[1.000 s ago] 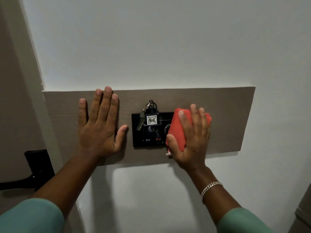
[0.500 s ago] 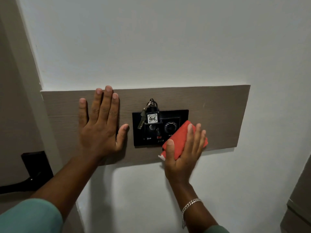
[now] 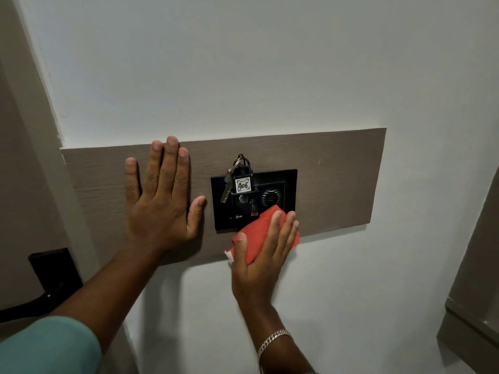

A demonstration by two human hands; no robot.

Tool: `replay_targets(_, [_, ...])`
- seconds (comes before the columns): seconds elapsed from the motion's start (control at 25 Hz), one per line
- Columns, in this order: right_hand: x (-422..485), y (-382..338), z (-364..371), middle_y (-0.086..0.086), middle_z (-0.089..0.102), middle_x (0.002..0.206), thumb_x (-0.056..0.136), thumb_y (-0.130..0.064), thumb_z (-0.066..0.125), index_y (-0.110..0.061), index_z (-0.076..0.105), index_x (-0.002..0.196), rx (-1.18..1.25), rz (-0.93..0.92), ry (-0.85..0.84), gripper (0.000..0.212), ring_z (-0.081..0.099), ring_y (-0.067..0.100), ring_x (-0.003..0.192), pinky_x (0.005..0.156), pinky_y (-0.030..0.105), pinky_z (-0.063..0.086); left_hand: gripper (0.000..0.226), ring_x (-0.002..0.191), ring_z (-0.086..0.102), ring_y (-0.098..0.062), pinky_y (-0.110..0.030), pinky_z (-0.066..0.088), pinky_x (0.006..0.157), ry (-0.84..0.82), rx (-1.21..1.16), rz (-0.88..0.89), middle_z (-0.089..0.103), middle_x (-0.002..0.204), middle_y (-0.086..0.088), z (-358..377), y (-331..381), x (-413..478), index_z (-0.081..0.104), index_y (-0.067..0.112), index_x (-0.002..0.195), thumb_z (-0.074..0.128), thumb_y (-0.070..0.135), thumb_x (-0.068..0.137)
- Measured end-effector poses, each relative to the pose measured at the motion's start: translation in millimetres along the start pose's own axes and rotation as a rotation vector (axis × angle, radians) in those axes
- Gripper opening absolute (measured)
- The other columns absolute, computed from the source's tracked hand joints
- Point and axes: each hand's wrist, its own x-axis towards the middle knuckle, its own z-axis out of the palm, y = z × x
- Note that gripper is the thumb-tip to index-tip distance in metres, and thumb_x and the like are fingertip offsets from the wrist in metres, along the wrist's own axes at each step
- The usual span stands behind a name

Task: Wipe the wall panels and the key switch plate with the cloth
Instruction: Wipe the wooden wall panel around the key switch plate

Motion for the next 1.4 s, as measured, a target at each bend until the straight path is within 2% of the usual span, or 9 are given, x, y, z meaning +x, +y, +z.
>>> replay_targets(0.24, [43.9, 32.7, -33.3, 0.003, 0.016, 0.168, 0.095, -0.046, 0.043, -0.03, 0.021, 0.155, 0.066, 0.159, 0.135, 0.067, 0.012, 0.022, 0.156, 0.124, 0.057, 0.02, 0.08, 0.154, -0.004, -0.025, -0.051, -0.004, 0.123, 0.022, 0.0, 0.015, 0.013, 0.164, -0.015, 2.5, -3.1, -0.8, 0.013, 0.005, 0.155, 0.037, 0.049, 0.093])
replay_targets(0.4, [53.3, 18.7, -44.1, 0.001, 0.027, 0.165, 0.097, -0.043, 0.045, -0.046, 0.022, 0.15, 0.291, 0.093, 0.292, 0.058, 0.028, 0.019, 0.152, 0.119, 0.059, 0.033, 0.079, 0.154, -0.005, -0.024, -0.051, -0.004, 0.123, 0.005, -0.016, -0.005, 0.008, 0.165, -0.012, 0.0, 0.7, -0.9, 0.012, 0.006, 0.156, 0.035, 0.048, 0.093])
replay_targets(0.52, [55.4, -23.3, -23.7, 0.003, 0.021, 0.167, 0.1, -0.047, 0.042, -0.036, 0.021, 0.154, 0.258, -0.115, 0.157, 0.06, 0.025, 0.027, 0.153, 0.124, 0.054, 0.025, 0.08, 0.154, -0.004, -0.024, -0.05, -0.007, 0.123, -0.029, -0.063, -0.016, 0.003, 0.166, -0.009, -0.4, 0.0, -2.3, 0.009, 0.007, 0.156, 0.034, 0.048, 0.092])
replay_targets(0.64, [49.8, -32.4, -6.0, 0.01, 0.015, 0.167, 0.099, -0.049, 0.043, -0.026, 0.021, 0.155, -0.064, -0.42, -0.03, 0.064, 0.015, 0.033, 0.155, 0.126, 0.048, 0.015, 0.081, 0.154, -0.002, -0.025, -0.051, -0.007, 0.123, -0.022, -0.072, -0.011, 0.002, 0.166, -0.009, 0.8, 0.0, -2.4, 0.009, 0.007, 0.156, 0.035, 0.047, 0.091])
replay_targets(0.76, [43.8, -20.0, -3.2, 0.011, 0.017, 0.166, 0.097, -0.057, 0.039, -0.024, 0.025, 0.152, -0.109, -0.326, 0.02, 0.066, 0.013, 0.031, 0.155, 0.124, 0.057, 0.018, 0.08, 0.154, 0.001, -0.026, -0.051, -0.005, 0.123, 0.0, -0.075, -0.01, 0.001, 0.167, -0.01, 3.7, 0.8, -2.6, 0.011, 0.006, 0.156, 0.034, 0.047, 0.091])
replay_targets(0.88, [49.0, -35.7, 5.0, 0.004, 0.018, 0.167, 0.096, -0.062, 0.037, -0.029, 0.027, 0.154, -0.009, -0.164, 0.065, 0.067, 0.013, 0.024, 0.156, 0.126, 0.049, 0.015, 0.08, 0.154, 0.002, -0.027, -0.051, -0.005, 0.123, 0.019, -0.067, -0.004, 0.001, 0.167, -0.01, 8.6, 0.1, -3.3, 0.011, 0.007, 0.156, 0.033, 0.048, 0.091])
replay_targets(1.0, [53.1, -28.8, -0.8, 0.015, 0.028, 0.163, 0.095, -0.058, 0.045, -0.028, 0.034, 0.151, -0.125, -0.35, 0.052, 0.064, 0.022, 0.034, 0.152, 0.126, 0.042, 0.013, 0.081, 0.154, 0.001, -0.026, -0.051, -0.004, 0.123, 0.018, -0.089, -0.021, 0.001, 0.167, -0.009, 4.6, 1.3, -3.0, 0.012, 0.007, 0.156, 0.036, 0.047, 0.09])
replay_targets(1.2, [59.1, 5.7, -23.6, 0.022, 0.029, 0.158, 0.094, -0.057, 0.047, -0.023, 0.029, 0.148, -0.267, -0.556, -0.126, 0.067, 0.024, 0.043, 0.149, 0.12, 0.063, 0.022, 0.078, 0.152, 0.007, -0.029, -0.05, -0.004, 0.123, 0.0, -0.072, 0.01, 0.009, 0.163, -0.011, 1.2, -2.6, -3.3, 0.014, 0.007, 0.155, 0.035, 0.048, 0.092])
replay_targets(1.4, [79.7, 6.7, -43.3, 0.021, 0.031, 0.159, 0.095, -0.056, 0.049, -0.026, 0.03, 0.148, -0.324, -0.679, -0.257, 0.064, 0.024, 0.043, 0.15, 0.113, 0.068, 0.029, 0.083, 0.154, -0.006, -0.023, -0.049, -0.008, 0.122, -0.031, -0.077, 0.002, 0.012, 0.165, -0.013, 3.7, -4.2, -1.9, 0.009, 0.008, 0.156, 0.035, 0.052, 0.091])
